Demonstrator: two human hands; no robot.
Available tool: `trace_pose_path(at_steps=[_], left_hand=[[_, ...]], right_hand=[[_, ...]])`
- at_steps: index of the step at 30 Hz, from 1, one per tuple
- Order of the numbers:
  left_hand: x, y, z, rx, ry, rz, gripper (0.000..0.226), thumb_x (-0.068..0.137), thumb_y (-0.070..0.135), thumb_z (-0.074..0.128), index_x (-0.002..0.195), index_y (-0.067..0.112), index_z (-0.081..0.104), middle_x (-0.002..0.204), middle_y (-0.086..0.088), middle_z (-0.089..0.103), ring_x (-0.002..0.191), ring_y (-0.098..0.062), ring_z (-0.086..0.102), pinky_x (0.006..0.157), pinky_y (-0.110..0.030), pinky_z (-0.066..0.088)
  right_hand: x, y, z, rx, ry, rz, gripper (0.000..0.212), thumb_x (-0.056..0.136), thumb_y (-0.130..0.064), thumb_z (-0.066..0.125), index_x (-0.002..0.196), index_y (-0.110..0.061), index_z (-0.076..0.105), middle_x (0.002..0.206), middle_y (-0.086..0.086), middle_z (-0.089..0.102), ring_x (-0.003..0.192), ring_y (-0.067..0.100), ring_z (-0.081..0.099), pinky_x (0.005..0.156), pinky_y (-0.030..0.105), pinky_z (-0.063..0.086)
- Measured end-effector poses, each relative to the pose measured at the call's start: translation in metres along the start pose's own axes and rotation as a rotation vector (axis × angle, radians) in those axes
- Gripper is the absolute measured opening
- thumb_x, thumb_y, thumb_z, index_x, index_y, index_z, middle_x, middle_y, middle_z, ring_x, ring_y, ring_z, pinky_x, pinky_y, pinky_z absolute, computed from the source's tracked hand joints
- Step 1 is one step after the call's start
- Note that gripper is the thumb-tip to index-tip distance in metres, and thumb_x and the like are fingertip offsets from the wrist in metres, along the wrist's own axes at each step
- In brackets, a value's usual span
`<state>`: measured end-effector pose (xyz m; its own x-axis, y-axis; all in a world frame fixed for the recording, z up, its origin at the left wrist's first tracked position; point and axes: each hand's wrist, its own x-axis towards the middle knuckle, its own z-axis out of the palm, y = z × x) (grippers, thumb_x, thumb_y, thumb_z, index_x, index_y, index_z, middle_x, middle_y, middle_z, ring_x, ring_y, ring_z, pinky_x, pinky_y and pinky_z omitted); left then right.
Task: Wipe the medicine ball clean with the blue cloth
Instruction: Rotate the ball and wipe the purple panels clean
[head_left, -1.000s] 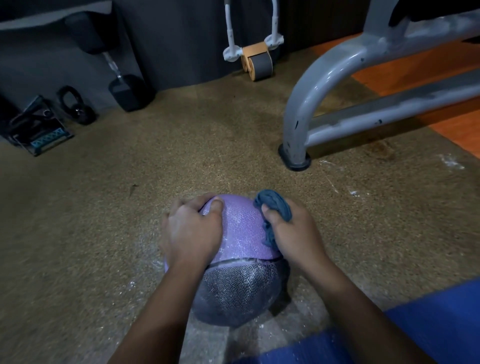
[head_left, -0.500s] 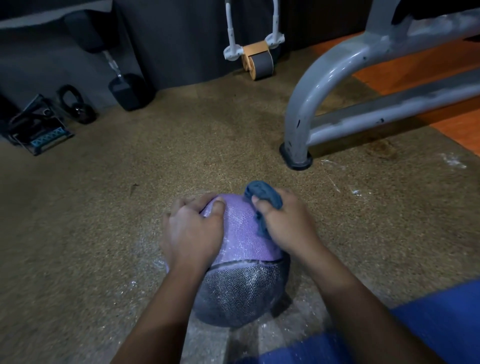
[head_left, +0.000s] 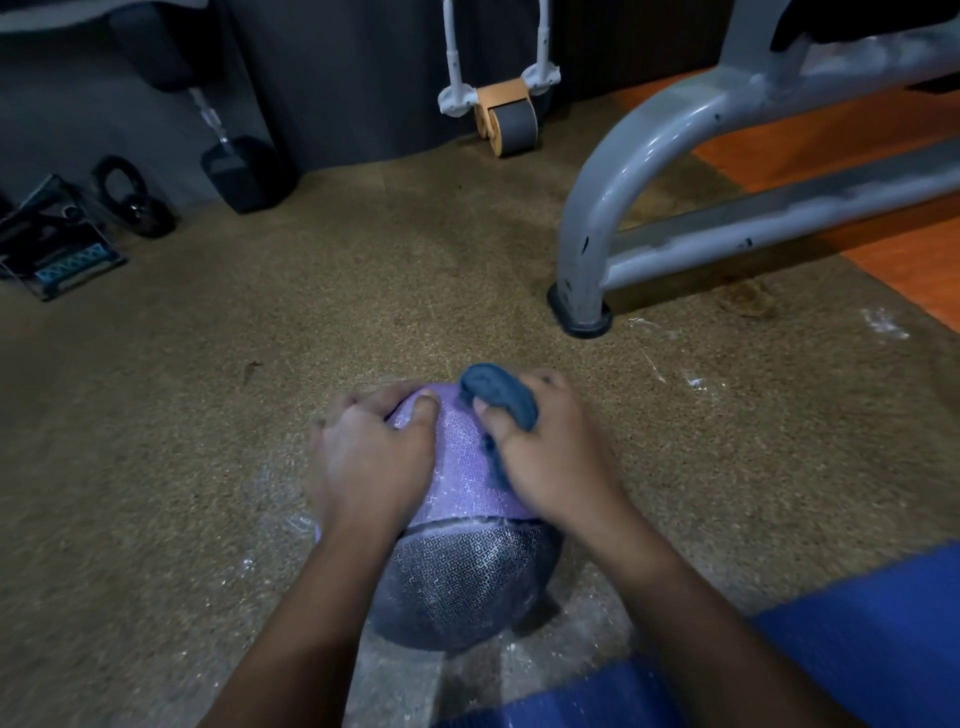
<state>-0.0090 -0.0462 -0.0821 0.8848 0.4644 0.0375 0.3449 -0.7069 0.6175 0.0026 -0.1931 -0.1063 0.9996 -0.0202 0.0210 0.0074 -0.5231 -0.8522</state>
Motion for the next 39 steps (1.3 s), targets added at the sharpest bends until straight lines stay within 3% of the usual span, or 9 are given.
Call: trace_pose_path(at_steps=[4, 11, 14, 20, 25, 30, 35, 37, 39], left_hand=[[0.002, 0.002, -0.001, -0.02, 0.005, -0.048, 0.045, 0.078, 0.062, 0.045, 0.116, 0.049, 0.066, 0.123, 0.003, 0.059, 0.122, -0.029, 0.05, 0.102, -0.05, 0.042], [0.012, -0.001, 0.0, -0.023, -0.008, -0.071, 0.047, 0.075, 0.064, 0.044, 0.112, 0.049, 0.068, 0.123, 0.006, 0.066, 0.115, -0.028, 0.057, 0.097, -0.046, 0.047], [0.008, -0.001, -0.001, -0.035, -0.005, -0.04, 0.041, 0.08, 0.062, 0.048, 0.113, 0.048, 0.068, 0.122, 0.006, 0.063, 0.115, -0.028, 0.056, 0.098, -0.046, 0.046], [0.0, 0.0, -0.003, -0.013, 0.01, -0.042, 0.034, 0.086, 0.056, 0.053, 0.114, 0.047, 0.068, 0.12, 0.003, 0.057, 0.121, -0.031, 0.051, 0.1, -0.049, 0.043], [0.004, 0.0, -0.001, -0.036, 0.003, -0.051, 0.039, 0.079, 0.061, 0.05, 0.112, 0.049, 0.068, 0.122, 0.004, 0.061, 0.118, -0.029, 0.054, 0.1, -0.048, 0.044], [0.006, -0.001, -0.002, -0.053, -0.016, -0.044, 0.041, 0.078, 0.063, 0.048, 0.112, 0.049, 0.067, 0.123, 0.008, 0.064, 0.116, -0.027, 0.056, 0.098, -0.047, 0.046], [-0.004, -0.002, -0.008, -0.04, -0.003, -0.013, 0.031, 0.088, 0.05, 0.057, 0.117, 0.045, 0.068, 0.131, -0.002, 0.055, 0.127, -0.029, 0.048, 0.104, -0.042, 0.04], [-0.005, -0.001, -0.008, -0.054, -0.009, -0.041, 0.03, 0.089, 0.049, 0.057, 0.116, 0.044, 0.068, 0.134, -0.002, 0.054, 0.129, -0.029, 0.046, 0.104, -0.039, 0.038], [-0.002, -0.002, -0.008, -0.053, -0.004, -0.048, 0.029, 0.088, 0.051, 0.057, 0.115, 0.046, 0.068, 0.13, 0.0, 0.056, 0.126, -0.029, 0.048, 0.103, -0.041, 0.041]], right_hand=[[0.012, 0.016, -0.001, 0.258, -0.016, 0.201, 0.041, 0.068, -0.064, 0.052, 0.095, -0.037, 0.067, 0.095, -0.001, 0.068, 0.092, 0.027, 0.068, 0.085, 0.053, 0.055], [-0.059, -0.007, -0.007, -0.115, 0.028, -0.151, 0.06, 0.076, -0.058, 0.04, 0.129, -0.037, 0.058, 0.138, -0.008, 0.044, 0.121, 0.021, 0.045, 0.103, 0.038, 0.041], [-0.032, -0.012, -0.004, -0.151, -0.012, -0.154, 0.056, 0.077, -0.058, 0.039, 0.123, -0.034, 0.061, 0.132, -0.01, 0.047, 0.117, 0.021, 0.047, 0.1, 0.038, 0.041], [0.019, 0.009, 0.003, 0.131, -0.029, 0.12, 0.018, 0.082, -0.05, 0.057, 0.088, -0.034, 0.065, 0.103, -0.002, 0.059, 0.1, 0.024, 0.062, 0.093, 0.042, 0.048], [-0.042, 0.009, -0.008, -0.02, 0.064, -0.023, 0.054, 0.077, -0.058, 0.043, 0.119, -0.032, 0.064, 0.127, -0.007, 0.05, 0.115, 0.023, 0.053, 0.099, 0.04, 0.044], [-0.053, -0.012, -0.003, -0.176, 0.035, -0.188, 0.056, 0.078, -0.056, 0.04, 0.127, -0.037, 0.058, 0.138, -0.009, 0.044, 0.118, 0.021, 0.045, 0.1, 0.038, 0.042], [0.012, 0.001, 0.001, 0.114, -0.044, 0.105, 0.027, 0.08, -0.05, 0.06, 0.096, -0.03, 0.069, 0.099, -0.006, 0.065, 0.098, 0.025, 0.064, 0.091, 0.048, 0.05], [0.016, 0.016, 0.001, 0.282, -0.036, 0.222, 0.031, 0.071, -0.054, 0.059, 0.089, -0.031, 0.07, 0.081, -0.004, 0.071, 0.084, 0.025, 0.07, 0.083, 0.054, 0.055], [-0.002, 0.025, 0.001, 0.279, 0.018, 0.221, 0.037, 0.072, -0.055, 0.055, 0.094, -0.03, 0.07, 0.091, -0.001, 0.07, 0.089, 0.025, 0.068, 0.086, 0.054, 0.054]])
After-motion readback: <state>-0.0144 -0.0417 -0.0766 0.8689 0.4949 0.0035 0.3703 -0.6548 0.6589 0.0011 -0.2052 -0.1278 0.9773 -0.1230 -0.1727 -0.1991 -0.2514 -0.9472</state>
